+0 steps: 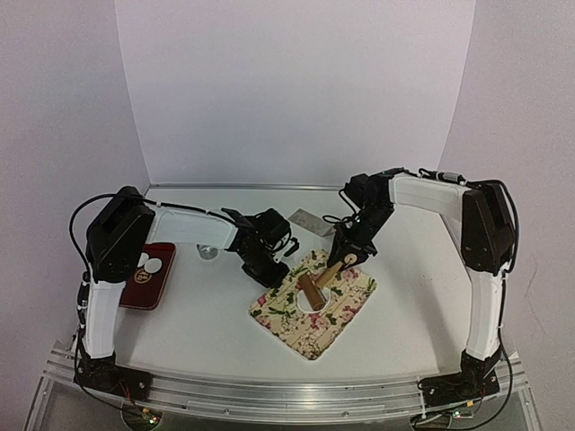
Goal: Roll out the dumpling wrappers from the dough
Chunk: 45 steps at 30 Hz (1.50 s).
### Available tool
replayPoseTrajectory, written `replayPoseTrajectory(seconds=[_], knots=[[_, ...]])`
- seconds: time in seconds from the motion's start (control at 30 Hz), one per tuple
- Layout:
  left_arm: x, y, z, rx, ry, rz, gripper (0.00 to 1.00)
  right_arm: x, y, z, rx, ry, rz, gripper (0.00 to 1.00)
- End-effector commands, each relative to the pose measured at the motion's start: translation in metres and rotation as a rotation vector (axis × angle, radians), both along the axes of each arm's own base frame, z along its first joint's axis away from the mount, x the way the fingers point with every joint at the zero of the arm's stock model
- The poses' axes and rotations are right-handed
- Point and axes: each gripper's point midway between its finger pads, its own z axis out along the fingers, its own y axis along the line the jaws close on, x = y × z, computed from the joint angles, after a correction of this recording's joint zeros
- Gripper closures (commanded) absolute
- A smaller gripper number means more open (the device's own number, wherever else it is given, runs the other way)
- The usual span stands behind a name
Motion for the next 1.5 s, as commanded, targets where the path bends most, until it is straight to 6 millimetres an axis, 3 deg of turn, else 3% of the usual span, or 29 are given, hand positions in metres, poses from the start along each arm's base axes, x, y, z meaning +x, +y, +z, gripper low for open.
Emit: replayPoseTrajectory(seconds=[0.0,0.33,0.5,0.83,1.1,1.47], knots=[[-0.005,-0.005,-0.027,-0.011,0.017,0.006,1.00,-0.054,-0.090,-0.144,-0.677,0.087,0.173,1.00],[-0.005,-0.002,-0.030,-0.003,0.019,0.021,1.00,-0.054,-0.086,-0.145,-0.715,0.077,0.193,1.00],[-0.007,0.016,-0.038,0.052,0.017,0.029,1.00,-0.056,-0.103,-0.135,-0.734,0.089,0.168,1.00],[0.002,0.052,-0.035,0.074,0.011,0.090,1.00,-0.034,-0.143,-0.114,-0.651,0.128,0.042,1.00],[0.013,0.058,-0.033,0.076,0.003,0.111,1.00,-0.030,-0.184,-0.117,-0.708,0.144,0.041,1.00],[0.021,0.054,-0.035,0.078,0.004,0.124,1.00,-0.028,-0.207,-0.115,-0.823,0.120,0.081,1.00]])
